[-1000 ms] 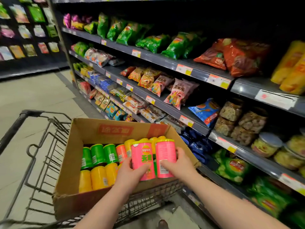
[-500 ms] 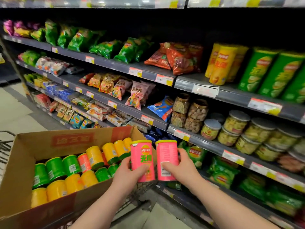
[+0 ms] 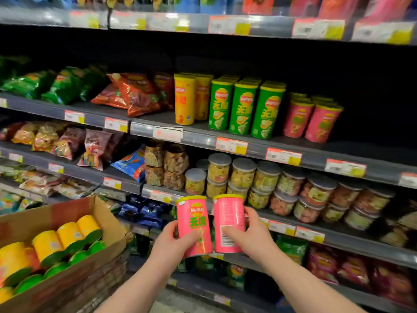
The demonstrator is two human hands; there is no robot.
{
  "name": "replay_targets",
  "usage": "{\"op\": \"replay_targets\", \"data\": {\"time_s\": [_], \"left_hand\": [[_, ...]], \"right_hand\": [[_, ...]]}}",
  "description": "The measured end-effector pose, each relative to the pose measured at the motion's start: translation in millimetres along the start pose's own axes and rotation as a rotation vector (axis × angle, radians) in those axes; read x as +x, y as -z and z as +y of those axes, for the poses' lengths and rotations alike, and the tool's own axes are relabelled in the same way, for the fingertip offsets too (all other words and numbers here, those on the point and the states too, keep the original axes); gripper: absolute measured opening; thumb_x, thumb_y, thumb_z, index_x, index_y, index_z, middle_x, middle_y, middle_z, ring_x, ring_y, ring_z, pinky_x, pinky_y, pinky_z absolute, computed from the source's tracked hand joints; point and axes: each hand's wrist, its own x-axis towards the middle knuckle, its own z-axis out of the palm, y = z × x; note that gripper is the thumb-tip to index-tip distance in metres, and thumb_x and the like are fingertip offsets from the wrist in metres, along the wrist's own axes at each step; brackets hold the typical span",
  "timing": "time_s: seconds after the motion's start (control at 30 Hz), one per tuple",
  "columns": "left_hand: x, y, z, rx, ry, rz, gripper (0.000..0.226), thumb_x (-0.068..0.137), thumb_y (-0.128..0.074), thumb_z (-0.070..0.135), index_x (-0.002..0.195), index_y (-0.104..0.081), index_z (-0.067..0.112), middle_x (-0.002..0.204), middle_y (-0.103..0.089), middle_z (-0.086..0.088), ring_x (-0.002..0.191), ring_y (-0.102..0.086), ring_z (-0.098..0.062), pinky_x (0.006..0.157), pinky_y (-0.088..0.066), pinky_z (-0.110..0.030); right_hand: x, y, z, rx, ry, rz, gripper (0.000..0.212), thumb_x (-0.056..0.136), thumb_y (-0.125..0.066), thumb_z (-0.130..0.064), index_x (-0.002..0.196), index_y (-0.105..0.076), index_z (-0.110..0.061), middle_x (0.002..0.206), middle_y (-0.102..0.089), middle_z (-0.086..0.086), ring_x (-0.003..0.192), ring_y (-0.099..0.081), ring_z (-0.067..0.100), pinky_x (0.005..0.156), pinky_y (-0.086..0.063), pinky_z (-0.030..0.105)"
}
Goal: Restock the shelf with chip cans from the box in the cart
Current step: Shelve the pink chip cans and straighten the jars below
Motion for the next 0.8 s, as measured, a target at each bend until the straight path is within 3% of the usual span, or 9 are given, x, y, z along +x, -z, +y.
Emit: {"op": "replay_targets", "data": {"time_s": [0.13,0.23,0.37,0.5,0.6,0.67,0.8], "left_hand": [[0.8,-52.2,9.5,-0.033,0.007,-0.054,0.046,0.077,-0.077,0.030,0.114,-0.051,0.023,0.103,-0.067,0.001,0.089,-0.068,-0.017,0.068,-0.053,-0.028],[1.0,-86.7,14.5,-0.033,0.014,-0.104,0.053,0.071,-0.082,0.033,0.115,-0.054,0.022,0.103,-0.069,-0.001,0.088,-0.070,-0.020,0.073,-0.055,-0.032],[5.6,-114.0,28.2,-0.037,-0.006,-0.174,0.058,0.071,-0.081,0.032,0.121,-0.055,0.021,0.104,-0.071,0.000,0.089,-0.071,-0.018,0.082,-0.056,-0.037],[15.0,-125.4,51.9,0.002,-0.073,-0.177,0.052,0.079,-0.074,0.031,0.125,-0.051,0.024,0.103,-0.069,0.005,0.081,-0.070,-0.009,0.066,-0.052,-0.022],[28.9,-132.0,69.5,0.011,-0.118,-0.197,0.052,0.079,-0.074,0.029,0.125,-0.050,0.022,0.102,-0.070,0.005,0.081,-0.070,-0.008,0.067,-0.052,-0.022],[40.9,-137.1,79.3,0.009,-0.142,-0.222,0.053,0.078,-0.074,0.028,0.125,-0.052,0.021,0.103,-0.070,0.004,0.083,-0.071,-0.009,0.068,-0.053,-0.022],[66.4,-147.0,103.6,0.002,-0.187,-0.280,0.050,0.078,-0.075,0.031,0.122,-0.053,0.024,0.102,-0.071,0.005,0.082,-0.070,-0.007,0.067,-0.051,-0.021]], "right_hand": [[1.7,53.5,17.9,0.024,-0.009,0.030,0.076,0.083,-0.070,-0.027,0.144,-0.026,-0.019,0.105,-0.046,-0.010,0.095,-0.054,0.010,0.081,-0.045,0.025],[4.3,87.4,30.2,0.041,-0.010,0.074,0.074,0.081,-0.072,-0.026,0.141,-0.030,-0.021,0.103,-0.050,-0.011,0.090,-0.056,0.007,0.074,-0.046,0.021],[14.5,118.7,36.2,0.082,0.009,0.137,0.057,0.082,-0.072,-0.022,0.125,-0.035,-0.028,0.091,-0.047,-0.022,0.078,-0.050,-0.008,0.061,-0.040,0.010],[29.5,134.6,28.0,0.129,0.023,0.189,0.068,0.082,-0.071,-0.024,0.138,-0.033,-0.025,0.102,-0.054,-0.014,0.087,-0.056,0.004,0.081,-0.048,0.026],[43.8,144.6,19.8,0.122,0.026,0.242,0.069,0.080,-0.073,-0.027,0.138,-0.036,-0.023,0.111,-0.058,-0.008,0.097,-0.059,0.012,0.092,-0.050,0.037],[51.0,151.8,12.6,0.126,0.040,0.273,0.065,0.081,-0.072,-0.026,0.136,-0.037,-0.023,0.101,-0.056,-0.013,0.096,-0.059,0.012,0.089,-0.050,0.035],[68.4,172.0,-9.0,0.094,0.089,0.361,0.065,0.082,-0.071,-0.025,0.137,-0.036,-0.020,0.110,-0.054,-0.006,0.095,-0.054,0.011,0.081,-0.043,0.027]]}}
